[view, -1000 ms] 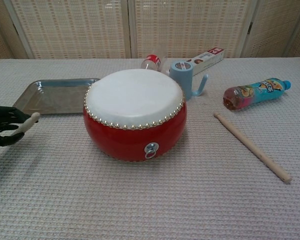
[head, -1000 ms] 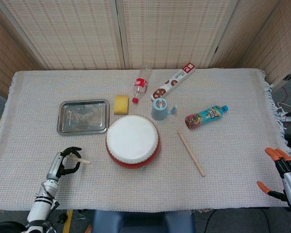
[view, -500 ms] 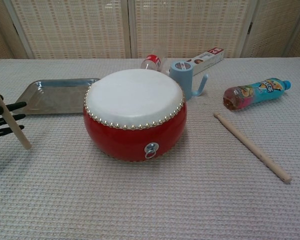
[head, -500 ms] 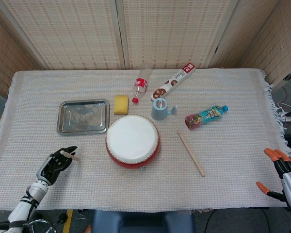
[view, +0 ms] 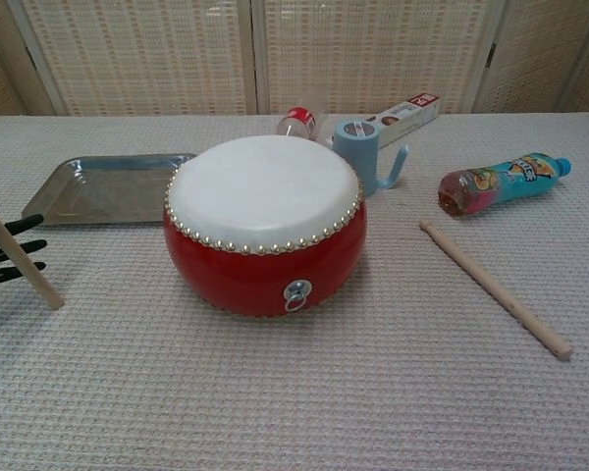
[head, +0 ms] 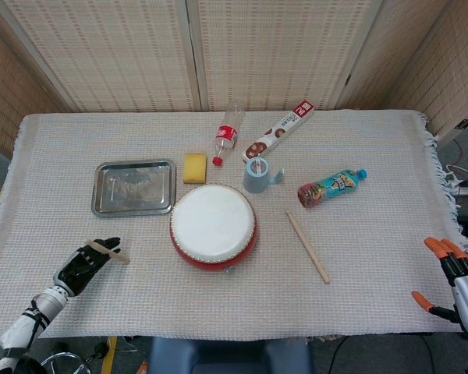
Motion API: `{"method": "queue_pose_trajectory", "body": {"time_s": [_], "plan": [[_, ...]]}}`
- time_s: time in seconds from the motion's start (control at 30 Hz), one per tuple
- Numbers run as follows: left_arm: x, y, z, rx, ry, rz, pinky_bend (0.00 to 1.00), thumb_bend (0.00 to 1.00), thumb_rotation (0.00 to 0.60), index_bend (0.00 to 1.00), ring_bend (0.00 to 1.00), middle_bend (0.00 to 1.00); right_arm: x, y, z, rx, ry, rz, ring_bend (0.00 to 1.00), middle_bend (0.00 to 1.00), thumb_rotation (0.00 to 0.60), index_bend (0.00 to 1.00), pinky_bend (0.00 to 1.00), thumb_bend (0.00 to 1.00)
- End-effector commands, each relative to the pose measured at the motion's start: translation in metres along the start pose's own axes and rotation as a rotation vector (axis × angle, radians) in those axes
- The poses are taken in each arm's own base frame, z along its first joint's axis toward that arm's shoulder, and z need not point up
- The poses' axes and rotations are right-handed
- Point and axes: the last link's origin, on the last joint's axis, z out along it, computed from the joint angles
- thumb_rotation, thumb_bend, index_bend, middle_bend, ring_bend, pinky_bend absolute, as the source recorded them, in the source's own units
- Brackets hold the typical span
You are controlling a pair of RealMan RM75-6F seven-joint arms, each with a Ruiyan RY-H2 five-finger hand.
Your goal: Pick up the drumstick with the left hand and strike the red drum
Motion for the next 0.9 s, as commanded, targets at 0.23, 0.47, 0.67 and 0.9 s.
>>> {"method": "queue_pose_trajectory", "body": {"time_s": [0.23, 0.47, 0.67, 0.9], "plan": [[0.003, -0.003, 0.001, -0.026, 0.005, 0.025, 0.09, 0.41, 0.6, 0.52, 0.13, 0.28, 0.0, 0.0, -0.001, -0.003, -0.003, -0.002, 0.04, 0.11, 0.6, 0.12, 0.19, 0.18], [0.0, -0.002, 0.003, -0.058, 0.026, 0.064, 0.09, 0.41, 0.6, 0.47, 0.13, 0.28, 0.0, 0.0, -0.001, -0.004, -0.002, -0.003, 0.04, 0.11, 0.6, 0.12, 0.19, 0.18], [-0.005, 0.001, 0.005, -0.094, 0.028, 0.085, 0.09, 0.41, 0.6, 0.43, 0.13, 0.28, 0.001, 0.001, -0.002, -0.006, 0.0, -0.003, 0.04, 0.11, 0.6, 0.12, 0.19, 0.18], [-0.017, 0.003, 0.007, -0.141, 0.023, 0.115, 0.09, 0.41, 0.6, 0.37, 0.12, 0.27, 0.001, 0.001, -0.002, -0.007, 0.002, -0.003, 0.04, 0.11, 0.6, 0.12, 0.19, 0.18]]}}
